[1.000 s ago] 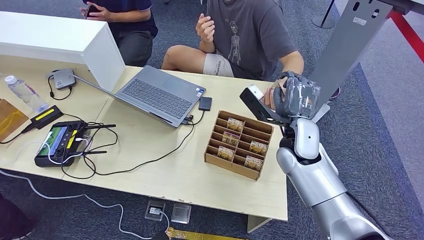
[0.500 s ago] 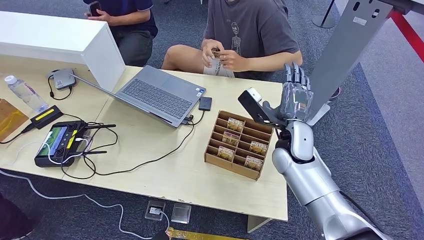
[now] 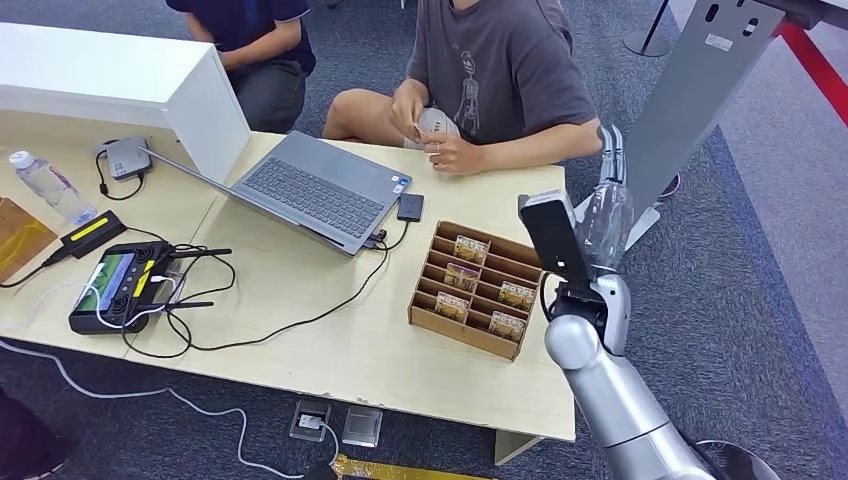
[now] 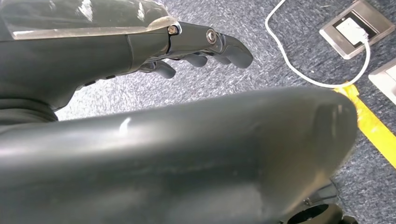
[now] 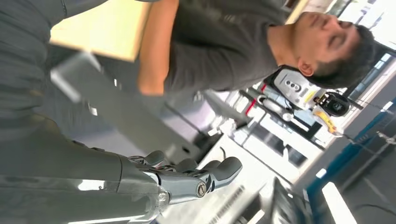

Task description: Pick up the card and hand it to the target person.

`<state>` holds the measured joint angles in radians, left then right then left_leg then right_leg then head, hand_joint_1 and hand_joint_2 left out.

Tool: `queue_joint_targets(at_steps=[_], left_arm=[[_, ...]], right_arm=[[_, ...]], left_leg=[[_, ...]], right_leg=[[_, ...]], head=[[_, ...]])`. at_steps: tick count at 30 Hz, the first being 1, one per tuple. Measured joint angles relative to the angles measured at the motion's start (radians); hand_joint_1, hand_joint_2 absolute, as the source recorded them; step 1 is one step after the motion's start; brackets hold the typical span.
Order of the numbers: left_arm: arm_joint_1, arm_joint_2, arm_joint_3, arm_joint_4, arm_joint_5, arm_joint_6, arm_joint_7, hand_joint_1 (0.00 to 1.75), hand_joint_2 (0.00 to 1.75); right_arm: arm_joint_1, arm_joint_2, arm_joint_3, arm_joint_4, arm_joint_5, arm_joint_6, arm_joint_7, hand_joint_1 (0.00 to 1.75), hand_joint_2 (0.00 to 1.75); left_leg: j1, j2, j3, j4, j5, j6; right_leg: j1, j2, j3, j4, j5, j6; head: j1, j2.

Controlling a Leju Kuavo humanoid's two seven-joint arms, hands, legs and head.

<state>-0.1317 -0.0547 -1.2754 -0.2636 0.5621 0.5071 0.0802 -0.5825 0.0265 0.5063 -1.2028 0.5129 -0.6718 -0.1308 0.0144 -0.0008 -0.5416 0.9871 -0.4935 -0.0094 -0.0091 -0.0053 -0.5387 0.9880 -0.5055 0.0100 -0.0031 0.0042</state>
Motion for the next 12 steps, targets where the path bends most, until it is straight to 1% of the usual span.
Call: queue_joint_targets(at_steps=[3, 6, 9, 12], left_arm=[[0.000, 0.000, 0.002, 0.000, 0.004, 0.003, 0.002, 0.00, 0.00], [0.000, -0.001, 0.005, 0.000, 0.007, 0.006, 0.003, 0.00, 0.00], [0.000, -0.001, 0.007, 0.000, 0.014, 0.011, 0.004, 0.00, 0.00], [0.000, -0.002, 0.010, 0.000, 0.021, 0.015, 0.004, 0.00, 0.00]], right_arm=[[0.039, -0.002, -0.001, -0.060, -0.200, 0.001, -0.037, 0.00, 1.75], [0.087, -0.007, 0.003, -0.117, -0.357, 0.011, -0.069, 0.00, 1.75], [0.130, -0.012, 0.013, -0.157, -0.464, 0.030, -0.096, 0.00, 1.75], [0.165, -0.015, 0.031, -0.172, -0.520, 0.046, -0.113, 0.00, 1.75]], left_leg=[[0.000, 0.000, 0.000, 0.000, 0.000, 0.000], [0.000, 0.000, 0.000, 0.000, 0.000, 0.000], [0.000, 0.000, 0.000, 0.000, 0.000, 0.000], [0.000, 0.000, 0.000, 0.000, 0.000, 0.000]], right_leg=[[0.000, 0.000, 0.000, 0.000, 0.000, 0.000], [0.000, 0.000, 0.000, 0.000, 0.000, 0.000], [0.000, 0.000, 0.000, 0.000, 0.000, 0.000], [0.000, 0.000, 0.000, 0.000, 0.000, 0.000]], head=[[0.000, 0.000], [0.001, 0.000], [0.000, 0.000], [0.000, 0.000]])
